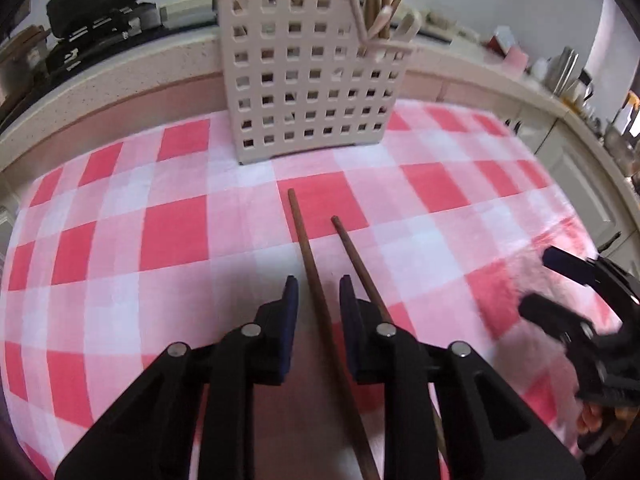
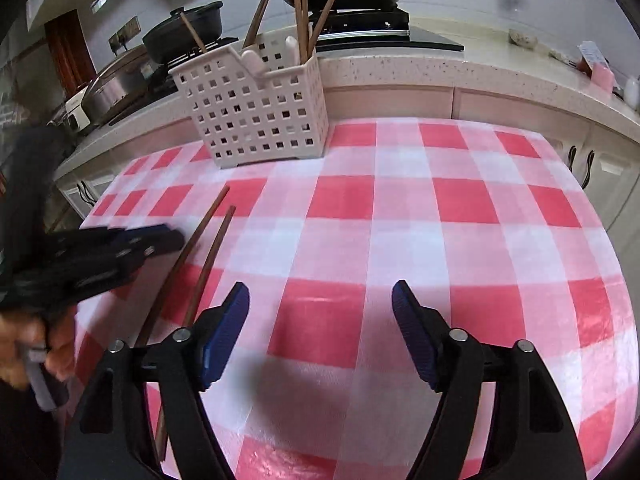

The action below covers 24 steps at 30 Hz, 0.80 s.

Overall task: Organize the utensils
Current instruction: 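Close the left gripper on a chopstick while the right gripper grasps the other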

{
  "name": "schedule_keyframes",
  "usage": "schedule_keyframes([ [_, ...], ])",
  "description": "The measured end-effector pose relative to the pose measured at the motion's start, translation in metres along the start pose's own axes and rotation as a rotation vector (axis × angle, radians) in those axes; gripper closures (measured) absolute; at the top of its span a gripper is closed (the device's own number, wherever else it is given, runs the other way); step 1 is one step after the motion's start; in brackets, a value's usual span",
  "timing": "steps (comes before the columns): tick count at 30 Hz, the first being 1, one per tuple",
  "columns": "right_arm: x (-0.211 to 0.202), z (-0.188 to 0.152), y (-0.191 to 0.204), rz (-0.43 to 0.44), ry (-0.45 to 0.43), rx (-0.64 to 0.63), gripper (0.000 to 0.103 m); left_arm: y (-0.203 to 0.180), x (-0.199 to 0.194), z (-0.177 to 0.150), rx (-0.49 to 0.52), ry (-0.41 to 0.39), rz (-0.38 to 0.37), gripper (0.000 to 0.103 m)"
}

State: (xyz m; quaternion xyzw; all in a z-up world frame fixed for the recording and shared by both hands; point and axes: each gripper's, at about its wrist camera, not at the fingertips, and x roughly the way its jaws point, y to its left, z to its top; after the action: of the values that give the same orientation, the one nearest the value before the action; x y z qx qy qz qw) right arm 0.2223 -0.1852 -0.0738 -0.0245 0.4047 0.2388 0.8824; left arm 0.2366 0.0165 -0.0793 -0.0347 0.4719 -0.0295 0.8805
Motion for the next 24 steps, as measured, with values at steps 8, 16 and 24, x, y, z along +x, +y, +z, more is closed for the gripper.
schedule_keyframes([
  [8,0.003,0.002,0.014,0.018,0.011,-0.023,0.029,-0.001,0.008,-0.008,0.040,0.016,0.068,0.095],
  [16,0.022,0.003,0.043,0.027,0.052,-0.061,0.029,0.038,-0.020,-0.042,-0.046,0.002,0.031,0.096],
  [24,0.048,0.012,0.074,-0.004,0.087,-0.119,0.035,0.062,-0.038,-0.063,-0.073,-0.008,0.084,0.096],
])
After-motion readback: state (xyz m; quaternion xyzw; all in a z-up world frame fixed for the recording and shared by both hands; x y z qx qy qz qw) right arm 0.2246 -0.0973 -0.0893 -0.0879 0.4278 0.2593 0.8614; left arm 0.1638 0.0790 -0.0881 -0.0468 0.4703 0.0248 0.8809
